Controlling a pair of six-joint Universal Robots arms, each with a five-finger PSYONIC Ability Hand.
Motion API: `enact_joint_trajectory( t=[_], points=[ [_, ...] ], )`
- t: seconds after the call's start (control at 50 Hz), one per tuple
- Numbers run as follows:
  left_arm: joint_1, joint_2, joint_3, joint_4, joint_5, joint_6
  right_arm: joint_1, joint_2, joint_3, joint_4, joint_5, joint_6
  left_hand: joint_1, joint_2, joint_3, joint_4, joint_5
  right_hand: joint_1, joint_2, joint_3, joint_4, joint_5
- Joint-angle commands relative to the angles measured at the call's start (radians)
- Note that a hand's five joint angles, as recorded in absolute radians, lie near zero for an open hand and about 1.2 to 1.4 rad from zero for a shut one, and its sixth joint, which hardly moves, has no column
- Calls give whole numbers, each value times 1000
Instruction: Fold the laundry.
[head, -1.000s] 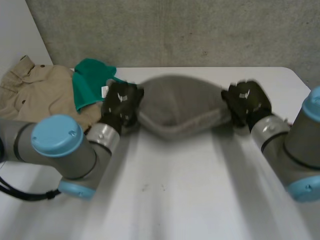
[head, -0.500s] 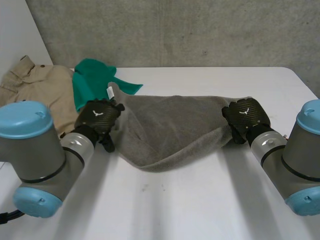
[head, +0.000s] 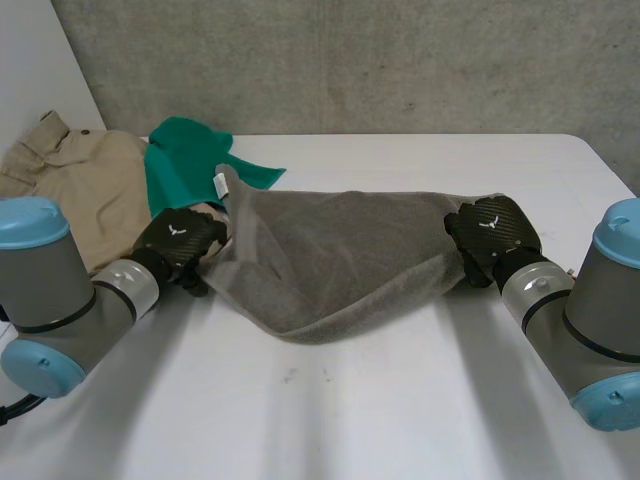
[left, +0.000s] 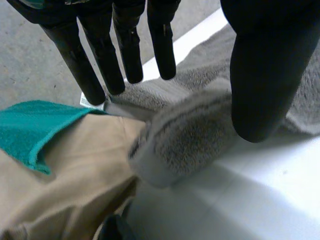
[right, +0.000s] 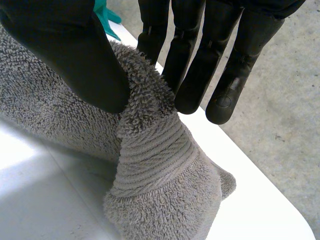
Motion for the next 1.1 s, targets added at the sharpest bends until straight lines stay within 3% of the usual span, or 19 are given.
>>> enact_joint_trajectory(
  t=[0.02, 0.08, 0.16, 0.18, 0.2, 0.24, 0.36, 0.52, 0.78, 0.9, 0.98, 1.04, 1.06, 1.1],
  points=[
    [-10, -69, 35, 0, -12, 29, 1, 2, 0, 5, -1, -3, 432, 444, 449, 448, 446, 413, 218, 217, 207, 242],
    [-11, -70, 46, 0, -17, 21, 2, 0, 0, 50, -4, -12, 784, 797, 802, 800, 798, 413, 218, 217, 207, 242],
    [-16, -59, 46, 6, -18, 20, 4, -6, -20, 222, -39, -41, 876, 888, 893, 892, 890, 390, 196, 195, 185, 220],
    [-16, -56, 46, 6, -18, 18, 2, -9, -26, 269, -51, -55, 876, 888, 893, 892, 890, 216, 21, 20, 10, 45],
    [-17, -49, 46, 6, -20, 17, -7, -11, -47, 356, -88, -81, 876, 888, 893, 892, 890, -344, -538, -540, -550, -515],
    [-19, -35, 45, 5, -20, 17, -22, -12, -72, 434, -125, -95, 876, 888, 893, 892, 890, -809, -1003, -1005, -1015, -980],
    [-34, 13, 22, 3, -20, 17, -168, -56, -188, 502, -185, -86, 864, 877, 882, 880, 878, -809, -1003, -1005, -1015, -980],
    [-56, 59, -4, 5, -20, 17, -199, -47, -336, 532, -197, -127, 855, 868, 873, 871, 869, -809, -1003, -1005, -1015, -980],
    [-45, 100, -18, -4, -21, 17, -194, 175, -511, 656, -187, -340, 852, 865, 870, 868, 866, -717, -911, -913, -923, -887],
    [-44, 106, -20, -7, -21, 17, -193, 281, -587, 744, -177, -360, 855, 868, 873, 871, 869, -708, -902, -904, -914, -879],
    [-42, 106, -21, -10, -23, 17, -194, 324, -598, 744, -168, -351, 867, 880, 885, 883, 881, -371, -566, -567, -577, -542],
    [-44, 112, -23, -20, -23, 18, -188, 333, -595, 748, -160, -345, 884, 897, 902, 900, 898, 83, -111, -112, -122, -87],
    [-44, 115, -24, -26, -24, 20, -188, 329, -589, 749, -151, -341, 884, 897, 902, 900, 898, 409, 215, 213, 203, 239],
    [-47, 143, -35, -49, -32, 26, -189, 315, -589, 749, -139, -325, 884, 897, 902, 900, 898, 413, 218, 217, 207, 242]
  ],
)
